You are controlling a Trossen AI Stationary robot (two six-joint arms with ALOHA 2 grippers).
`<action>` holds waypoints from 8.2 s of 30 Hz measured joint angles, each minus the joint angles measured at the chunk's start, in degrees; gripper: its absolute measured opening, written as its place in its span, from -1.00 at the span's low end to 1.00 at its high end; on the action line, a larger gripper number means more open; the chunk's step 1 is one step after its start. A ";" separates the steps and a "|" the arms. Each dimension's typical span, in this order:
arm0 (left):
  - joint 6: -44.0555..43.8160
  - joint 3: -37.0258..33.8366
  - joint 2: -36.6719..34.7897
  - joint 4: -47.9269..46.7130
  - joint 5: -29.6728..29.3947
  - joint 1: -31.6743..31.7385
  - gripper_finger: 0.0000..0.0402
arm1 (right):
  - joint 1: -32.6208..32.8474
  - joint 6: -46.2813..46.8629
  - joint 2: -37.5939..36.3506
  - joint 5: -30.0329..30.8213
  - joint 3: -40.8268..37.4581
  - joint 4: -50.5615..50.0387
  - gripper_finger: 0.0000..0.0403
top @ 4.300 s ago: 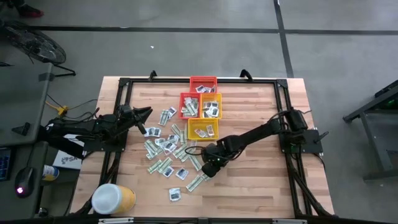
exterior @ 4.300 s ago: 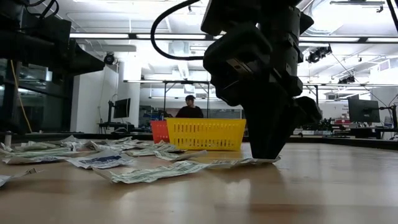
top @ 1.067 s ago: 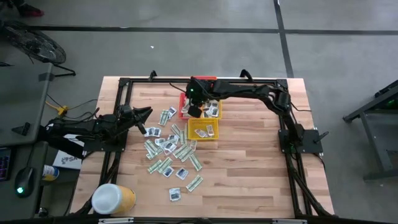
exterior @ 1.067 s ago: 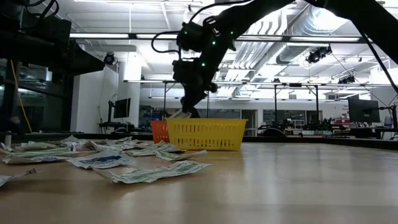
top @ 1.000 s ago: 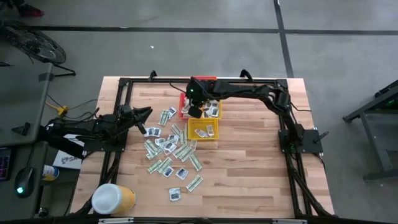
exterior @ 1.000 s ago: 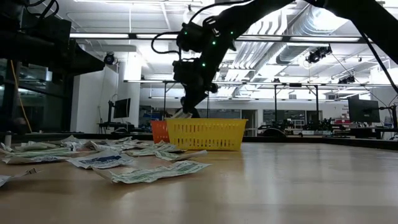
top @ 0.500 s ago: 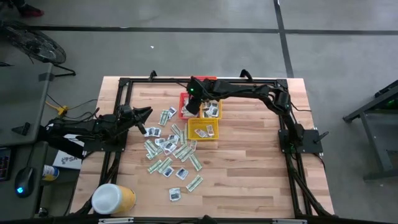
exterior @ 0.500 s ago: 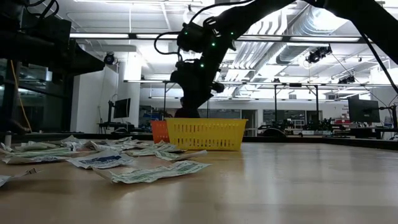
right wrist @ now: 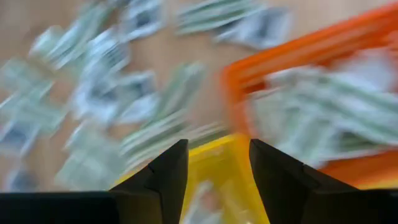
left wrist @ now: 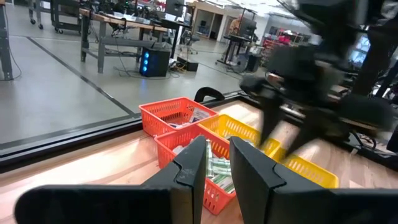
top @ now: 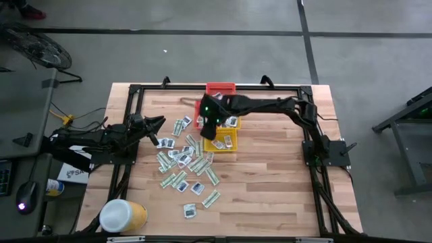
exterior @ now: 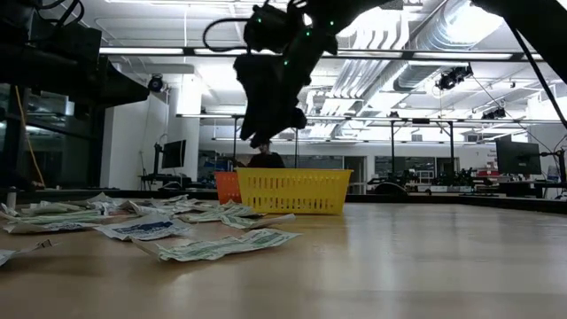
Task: Pick & Place First Aid Supplies
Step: Put the bandage into the bottom orange bin
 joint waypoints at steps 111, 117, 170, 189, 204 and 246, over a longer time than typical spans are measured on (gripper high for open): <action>0.00 0.00 0.00 -0.01 0.03 0.01 -0.64 | 24.11 -36.79 -16.16 31.53 -24.30 20.29 -1.00; 0.00 0.01 0.01 -0.01 0.04 -0.01 -0.64 | 16.12 -38.68 -16.16 32.19 -24.30 24.48 -1.00; 0.00 -0.01 0.00 0.00 0.01 0.00 -0.64 | 3.92 -10.33 -7.99 16.95 -24.28 35.66 -0.10; 0.00 0.00 0.00 0.01 0.01 0.01 -0.64 | 11.88 16.57 -9.06 -7.34 -24.28 32.80 -0.10; 0.00 0.01 -0.01 0.01 0.01 0.01 -0.64 | 23.37 26.63 -9.06 -13.31 -24.28 21.67 -0.10; 0.00 0.01 -0.01 0.01 0.04 0.01 -0.64 | 32.37 61.60 2.94 -0.49 -24.04 29.24 -0.10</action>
